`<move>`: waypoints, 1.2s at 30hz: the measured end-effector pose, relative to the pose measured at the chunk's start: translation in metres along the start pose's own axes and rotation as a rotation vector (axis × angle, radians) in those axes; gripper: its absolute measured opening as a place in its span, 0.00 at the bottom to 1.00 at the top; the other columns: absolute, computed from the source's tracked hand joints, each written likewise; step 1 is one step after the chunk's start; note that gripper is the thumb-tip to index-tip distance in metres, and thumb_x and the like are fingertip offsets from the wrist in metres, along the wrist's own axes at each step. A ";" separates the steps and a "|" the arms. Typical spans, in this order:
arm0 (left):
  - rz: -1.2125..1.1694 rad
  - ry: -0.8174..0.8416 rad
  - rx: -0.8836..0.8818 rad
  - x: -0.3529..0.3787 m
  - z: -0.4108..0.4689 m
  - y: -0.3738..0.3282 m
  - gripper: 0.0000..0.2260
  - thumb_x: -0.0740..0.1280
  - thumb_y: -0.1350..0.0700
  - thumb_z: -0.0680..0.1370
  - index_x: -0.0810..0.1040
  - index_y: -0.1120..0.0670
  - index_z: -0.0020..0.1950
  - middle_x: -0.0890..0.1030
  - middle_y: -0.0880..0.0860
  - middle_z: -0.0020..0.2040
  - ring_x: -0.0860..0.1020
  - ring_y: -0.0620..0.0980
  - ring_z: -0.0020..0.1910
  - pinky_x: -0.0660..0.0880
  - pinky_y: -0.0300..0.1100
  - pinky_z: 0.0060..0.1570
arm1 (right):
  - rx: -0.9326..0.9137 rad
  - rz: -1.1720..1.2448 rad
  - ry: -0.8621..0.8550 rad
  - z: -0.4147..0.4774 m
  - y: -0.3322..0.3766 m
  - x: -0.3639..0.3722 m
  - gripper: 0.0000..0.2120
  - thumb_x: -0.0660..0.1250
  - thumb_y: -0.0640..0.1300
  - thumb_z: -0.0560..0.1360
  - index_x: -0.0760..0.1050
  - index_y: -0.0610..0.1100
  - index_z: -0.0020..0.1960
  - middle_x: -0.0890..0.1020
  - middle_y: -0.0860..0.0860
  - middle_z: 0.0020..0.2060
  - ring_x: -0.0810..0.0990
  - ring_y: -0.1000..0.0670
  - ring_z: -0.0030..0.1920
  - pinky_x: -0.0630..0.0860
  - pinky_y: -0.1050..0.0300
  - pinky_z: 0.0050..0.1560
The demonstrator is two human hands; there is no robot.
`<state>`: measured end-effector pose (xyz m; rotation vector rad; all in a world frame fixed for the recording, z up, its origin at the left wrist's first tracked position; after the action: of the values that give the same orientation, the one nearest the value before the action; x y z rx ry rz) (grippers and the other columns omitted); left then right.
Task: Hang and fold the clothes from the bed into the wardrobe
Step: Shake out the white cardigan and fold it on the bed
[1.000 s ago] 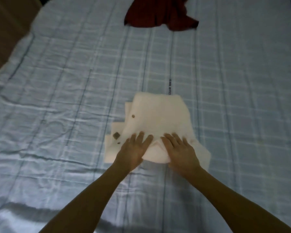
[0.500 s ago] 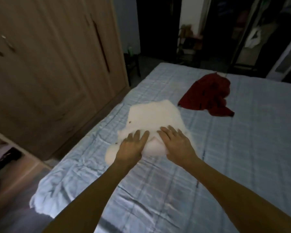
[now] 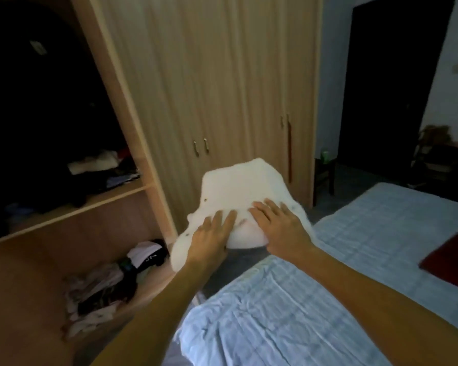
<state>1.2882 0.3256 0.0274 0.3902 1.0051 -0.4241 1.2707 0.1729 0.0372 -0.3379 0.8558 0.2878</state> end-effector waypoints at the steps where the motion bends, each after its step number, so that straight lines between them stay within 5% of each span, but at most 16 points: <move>1: 0.002 -0.011 -0.034 -0.006 -0.008 0.026 0.41 0.80 0.57 0.60 0.64 0.51 0.69 0.79 0.60 0.59 0.81 0.59 0.47 0.79 0.49 0.37 | -0.029 0.009 -0.004 0.020 0.019 0.002 0.47 0.82 0.42 0.42 0.75 0.41 0.61 0.80 0.41 0.57 0.80 0.38 0.55 0.78 0.40 0.51; 7: 0.105 -0.031 -0.173 -0.055 -0.061 0.176 0.45 0.81 0.62 0.51 0.67 0.53 0.66 0.80 0.61 0.55 0.82 0.60 0.43 0.78 0.48 0.31 | -0.182 0.068 -0.060 0.136 0.147 0.018 0.46 0.81 0.44 0.43 0.74 0.41 0.61 0.80 0.42 0.57 0.80 0.38 0.55 0.79 0.41 0.49; 10: 0.143 0.008 -0.249 -0.068 -0.089 0.253 0.49 0.83 0.56 0.48 0.66 0.53 0.66 0.81 0.61 0.54 0.81 0.60 0.43 0.78 0.46 0.29 | -0.239 0.105 -0.093 0.188 0.213 0.028 0.46 0.81 0.42 0.44 0.72 0.42 0.62 0.80 0.43 0.57 0.80 0.39 0.56 0.78 0.42 0.50; 18: 0.141 0.055 -0.410 -0.081 -0.153 0.412 0.44 0.82 0.54 0.53 0.67 0.54 0.66 0.80 0.62 0.55 0.81 0.61 0.43 0.77 0.45 0.27 | -0.375 0.221 -0.141 0.301 0.352 0.079 0.36 0.78 0.42 0.51 0.76 0.42 0.60 0.80 0.44 0.57 0.80 0.40 0.56 0.78 0.42 0.51; 22: 0.159 0.077 -0.482 -0.062 -0.167 0.489 0.39 0.76 0.58 0.59 0.65 0.52 0.68 0.79 0.62 0.57 0.81 0.62 0.45 0.77 0.47 0.27 | -0.436 0.288 -0.120 0.353 0.401 0.131 0.41 0.79 0.43 0.49 0.73 0.44 0.61 0.80 0.46 0.58 0.79 0.42 0.57 0.78 0.44 0.52; 27: 0.165 0.109 -0.589 -0.031 -0.159 0.586 0.29 0.62 0.51 0.69 0.63 0.52 0.69 0.78 0.62 0.60 0.80 0.64 0.47 0.77 0.49 0.28 | -0.520 0.337 -0.092 0.432 0.442 0.201 0.42 0.80 0.43 0.49 0.73 0.43 0.62 0.79 0.45 0.59 0.78 0.41 0.58 0.77 0.43 0.53; 36: 0.239 0.145 -0.691 0.017 -0.102 0.777 0.36 0.68 0.60 0.64 0.62 0.52 0.70 0.77 0.62 0.60 0.79 0.64 0.47 0.77 0.49 0.29 | -0.616 0.465 -0.079 0.614 0.496 0.321 0.44 0.81 0.43 0.49 0.71 0.43 0.63 0.79 0.45 0.59 0.79 0.41 0.58 0.78 0.43 0.53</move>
<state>1.6193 1.0351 0.0555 -0.0868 1.1613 0.1793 1.7033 0.9069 0.0757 -0.6933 0.7455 1.0009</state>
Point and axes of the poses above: each hand's wrist, its own z-axis towards the middle knuckle, its own x-axis out of the palm, y = z × x, the point moved 6 cm from there along z, towards the middle knuckle
